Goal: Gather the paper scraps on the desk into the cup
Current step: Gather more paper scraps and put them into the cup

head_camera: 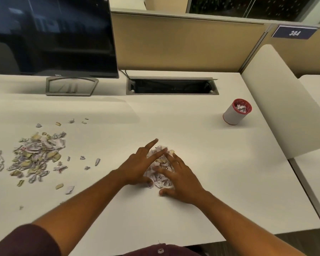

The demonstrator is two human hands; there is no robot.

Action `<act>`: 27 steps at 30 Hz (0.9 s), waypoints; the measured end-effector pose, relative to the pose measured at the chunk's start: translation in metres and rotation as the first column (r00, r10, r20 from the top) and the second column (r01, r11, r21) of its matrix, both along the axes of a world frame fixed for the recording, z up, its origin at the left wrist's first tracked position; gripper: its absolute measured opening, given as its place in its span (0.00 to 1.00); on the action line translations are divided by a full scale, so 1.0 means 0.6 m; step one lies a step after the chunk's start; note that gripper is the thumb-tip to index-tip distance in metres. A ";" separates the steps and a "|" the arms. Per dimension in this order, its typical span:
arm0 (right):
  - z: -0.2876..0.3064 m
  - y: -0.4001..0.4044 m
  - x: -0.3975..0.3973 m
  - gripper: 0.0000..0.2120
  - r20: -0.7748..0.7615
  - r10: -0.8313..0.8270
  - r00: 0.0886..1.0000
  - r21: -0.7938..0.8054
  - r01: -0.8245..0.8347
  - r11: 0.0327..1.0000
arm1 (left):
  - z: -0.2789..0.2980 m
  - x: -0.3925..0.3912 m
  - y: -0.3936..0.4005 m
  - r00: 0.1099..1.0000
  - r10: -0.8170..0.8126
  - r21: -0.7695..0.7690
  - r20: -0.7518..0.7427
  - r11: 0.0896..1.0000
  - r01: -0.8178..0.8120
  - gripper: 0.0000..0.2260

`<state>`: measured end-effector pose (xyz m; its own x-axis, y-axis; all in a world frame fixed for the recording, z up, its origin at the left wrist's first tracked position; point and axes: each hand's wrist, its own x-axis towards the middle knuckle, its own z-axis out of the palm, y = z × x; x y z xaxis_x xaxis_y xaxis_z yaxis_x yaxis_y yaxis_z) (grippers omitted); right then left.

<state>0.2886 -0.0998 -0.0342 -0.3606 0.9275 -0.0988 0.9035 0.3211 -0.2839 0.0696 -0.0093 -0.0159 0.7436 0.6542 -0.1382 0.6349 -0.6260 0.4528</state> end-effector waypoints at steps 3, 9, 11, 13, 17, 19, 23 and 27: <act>0.011 0.005 -0.013 0.40 0.076 0.039 0.996 -0.015 -0.038 0.999 | 0.012 0.031 0.021 0.987 -0.095 0.013 -0.128 0.995 0.098 0.57; 0.019 0.017 -0.020 0.25 0.109 0.028 0.994 0.001 -0.028 1.000 | -0.002 0.060 0.028 0.990 -0.067 -0.156 -0.125 0.987 0.047 0.48; 0.021 0.020 -0.014 0.22 0.095 0.042 0.995 0.020 -0.044 0.999 | -0.009 0.057 0.030 0.998 -0.028 -0.190 -0.057 0.982 0.016 0.40; 0.023 0.022 -0.007 0.20 0.081 0.061 0.995 0.033 -0.064 0.997 | -0.018 0.053 0.028 1.000 0.014 -0.221 -0.025 0.975 -0.019 0.36; 0.024 0.026 0.003 0.21 0.080 0.070 0.994 0.036 -0.073 0.997 | -0.032 0.044 0.001 0.954 0.252 -0.252 0.163 0.945 -0.206 0.29; 0.025 0.027 0.006 0.20 0.038 0.058 0.998 0.056 -0.060 0.997 | -0.035 0.041 -0.012 0.922 0.337 -0.257 0.189 0.923 -0.285 0.23; 0.019 0.029 0.013 0.20 -0.031 0.036 0.999 0.117 -0.032 0.993 | -0.037 0.046 -0.037 0.857 0.462 -0.223 0.228 0.882 -0.416 0.10; 0.012 0.038 0.010 0.17 -0.063 -0.003 0.998 0.157 0.013 0.988 | -0.041 0.054 -0.054 0.811 0.529 -0.201 0.249 0.848 -0.491 0.07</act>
